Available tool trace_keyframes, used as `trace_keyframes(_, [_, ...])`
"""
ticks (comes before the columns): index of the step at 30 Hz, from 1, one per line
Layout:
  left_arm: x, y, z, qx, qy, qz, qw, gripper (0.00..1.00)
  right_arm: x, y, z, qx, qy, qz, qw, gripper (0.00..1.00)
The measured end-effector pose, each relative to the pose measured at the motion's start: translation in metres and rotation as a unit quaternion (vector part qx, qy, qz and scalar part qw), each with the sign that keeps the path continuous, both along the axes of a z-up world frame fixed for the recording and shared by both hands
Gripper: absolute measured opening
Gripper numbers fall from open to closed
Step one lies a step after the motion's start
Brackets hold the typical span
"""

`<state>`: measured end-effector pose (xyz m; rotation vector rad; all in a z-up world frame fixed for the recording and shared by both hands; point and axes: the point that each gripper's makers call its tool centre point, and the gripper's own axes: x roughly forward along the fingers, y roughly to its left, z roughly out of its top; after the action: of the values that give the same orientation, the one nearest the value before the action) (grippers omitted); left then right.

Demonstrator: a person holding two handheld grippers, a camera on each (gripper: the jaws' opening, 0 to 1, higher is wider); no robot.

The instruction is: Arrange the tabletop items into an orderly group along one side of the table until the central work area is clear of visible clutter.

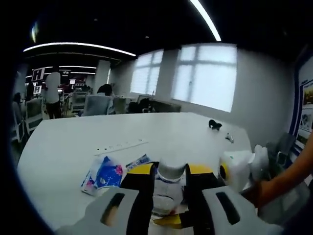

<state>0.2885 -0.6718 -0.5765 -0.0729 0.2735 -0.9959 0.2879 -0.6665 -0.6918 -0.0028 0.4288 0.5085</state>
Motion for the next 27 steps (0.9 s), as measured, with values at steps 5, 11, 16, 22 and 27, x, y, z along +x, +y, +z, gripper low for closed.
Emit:
trace_keyframes(5, [-0.006, 0.013, -0.001, 0.018, -0.01, 0.005, 0.9998, 0.34, 0.0, 0.0, 0.005, 0.006, 0.001, 0.008, 0.9999, 0.4])
trace_keyframes(11, [-0.017, 0.038, -0.004, 0.028, -0.008, 0.033, 0.999, 0.36, 0.002, 0.002, 0.012, 0.009, -0.002, 0.033, 0.9994, 0.45])
trace_keyframes(16, [-0.033, 0.058, -0.012, 0.035, -0.004, 0.053, 0.998, 0.41, 0.002, 0.002, 0.016, 0.009, -0.001, 0.061, 0.9981, 0.47])
trace_keyframes(22, [-0.056, 0.085, -0.019, 0.059, -0.012, 0.086, 0.9945, 0.55, 0.002, 0.001, 0.016, -0.006, 0.01, 0.117, 0.993, 0.5])
trace_keyframes(27, [-0.075, 0.103, -0.027, 0.086, -0.012, 0.109, 0.9902, 0.71, 0.005, 0.002, 0.021, -0.013, 0.013, 0.155, 0.9877, 0.57])
